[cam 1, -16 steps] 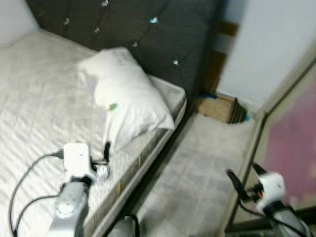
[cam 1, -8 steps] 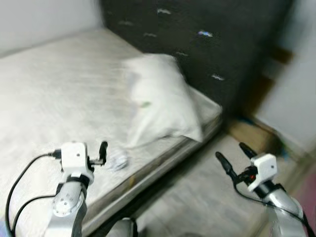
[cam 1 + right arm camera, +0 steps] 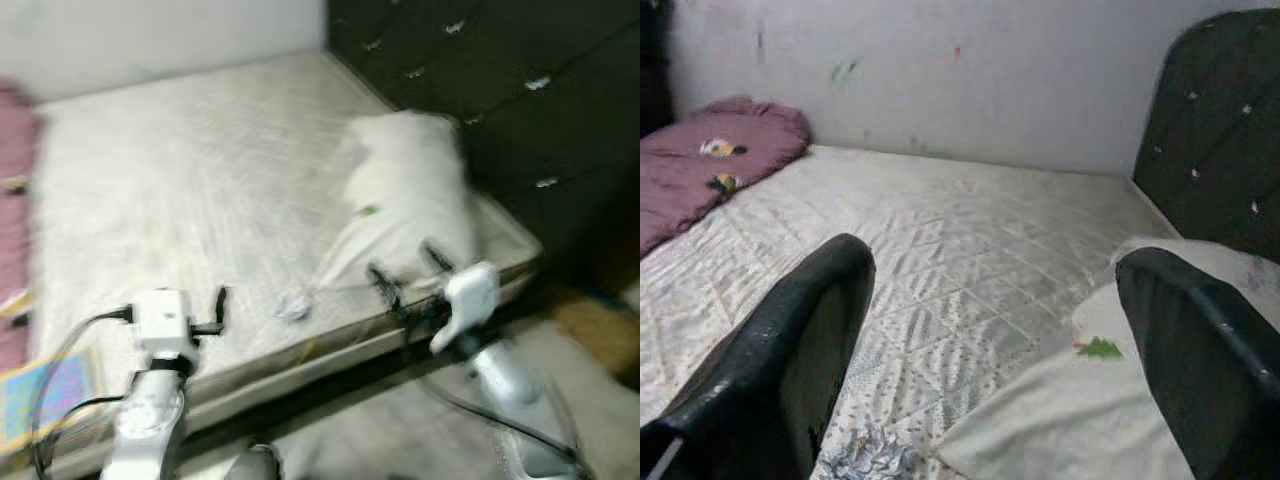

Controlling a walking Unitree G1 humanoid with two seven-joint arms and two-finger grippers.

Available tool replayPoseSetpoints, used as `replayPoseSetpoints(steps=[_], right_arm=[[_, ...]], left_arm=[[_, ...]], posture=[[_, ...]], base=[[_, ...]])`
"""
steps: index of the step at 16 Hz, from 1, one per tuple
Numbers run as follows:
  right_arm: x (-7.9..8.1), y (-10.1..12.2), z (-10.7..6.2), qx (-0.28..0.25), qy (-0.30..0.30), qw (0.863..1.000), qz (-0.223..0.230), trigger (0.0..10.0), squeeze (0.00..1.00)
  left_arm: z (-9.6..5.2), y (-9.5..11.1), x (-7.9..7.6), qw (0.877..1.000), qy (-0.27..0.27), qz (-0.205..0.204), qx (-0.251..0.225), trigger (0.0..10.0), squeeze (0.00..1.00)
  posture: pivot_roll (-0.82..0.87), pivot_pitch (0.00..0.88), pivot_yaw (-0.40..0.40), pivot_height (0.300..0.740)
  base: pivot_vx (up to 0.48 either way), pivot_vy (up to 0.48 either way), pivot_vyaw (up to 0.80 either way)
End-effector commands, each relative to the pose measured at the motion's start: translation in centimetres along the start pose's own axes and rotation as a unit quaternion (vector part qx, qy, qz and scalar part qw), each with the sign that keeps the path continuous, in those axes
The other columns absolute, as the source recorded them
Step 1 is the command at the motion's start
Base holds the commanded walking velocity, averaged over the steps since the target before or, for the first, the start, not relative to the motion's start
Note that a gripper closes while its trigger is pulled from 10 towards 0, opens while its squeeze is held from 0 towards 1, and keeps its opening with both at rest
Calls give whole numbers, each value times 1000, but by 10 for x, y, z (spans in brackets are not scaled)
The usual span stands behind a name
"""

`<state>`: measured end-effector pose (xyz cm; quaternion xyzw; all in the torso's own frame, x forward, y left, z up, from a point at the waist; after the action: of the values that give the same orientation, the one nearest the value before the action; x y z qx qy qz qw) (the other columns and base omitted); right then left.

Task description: Clean up the room

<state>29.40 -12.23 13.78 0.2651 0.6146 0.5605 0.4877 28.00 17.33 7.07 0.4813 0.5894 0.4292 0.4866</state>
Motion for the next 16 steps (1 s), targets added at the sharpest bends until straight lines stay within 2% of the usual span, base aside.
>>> replayPoseSetpoints(steps=[1,5,9,11,12,13,14,15,16], right_arm=[[3,17,4,-3,0,1000,-1,10000,0],[2,25,3,7,-10,1000,1,10000,0],[-1,17,-3,33,-24,999,8,10000,0],[-4,10,-5,47,-37,998,3,10000,0],[-17,-7,-10,82,-77,993,-16,10000,0],[-21,-12,-12,93,-90,991,-20,10000,0],[-30,-28,-21,125,-121,984,-25,10000,0],[-34,-42,-29,153,-135,978,-36,10000,0],[-35,-53,-35,170,-143,975,-26,10000,0]], left_arm=[[1,4,8,1000,11,13,-5,10000,0],[3,3,2,1000,-11,7,-2,10000,0],[5,4,1,1000,-14,7,-6,10000,0],[5,5,5,1000,-1,20,-9,10000,0],[5,7,9,999,13,30,-14,10000,0],[6,7,10,999,14,28,-15,10000,0],[7,8,11,999,16,28,-16,10000,0],[7,9,14,999,22,34,-19,10000,0],[8,10,15,999,25,43,-22,10000,0]], posture=[[-33,88,-5,740],[-30,84,-2,740],[-28,79,-1,740],[-28,78,-1,740],[-26,78,-3,740],[-26,78,-3,740],[-20,79,-4,740],[-20,78,-4,740],[-19,78,-2,740]], base=[[0,0,800],[0,0,800],[0,0,800],[0,0,794],[0,0,0],[0,0,0],[0,0,0],[0,0,0],[0,0,0]])
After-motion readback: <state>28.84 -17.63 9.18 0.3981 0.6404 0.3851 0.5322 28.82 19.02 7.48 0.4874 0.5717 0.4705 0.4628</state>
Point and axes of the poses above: a point about 5 cm out from each wrist's last joint towards the gripper, its own z axis pointing out of the wrist towards the gripper, its own y axis along the axis of the wrist's last joint, x = y × z, the point moved 6 cm from there along z, pointing out of the wrist towards the gripper, and after that the axes turned 10 degrees about -z, right-handed, at the moved point
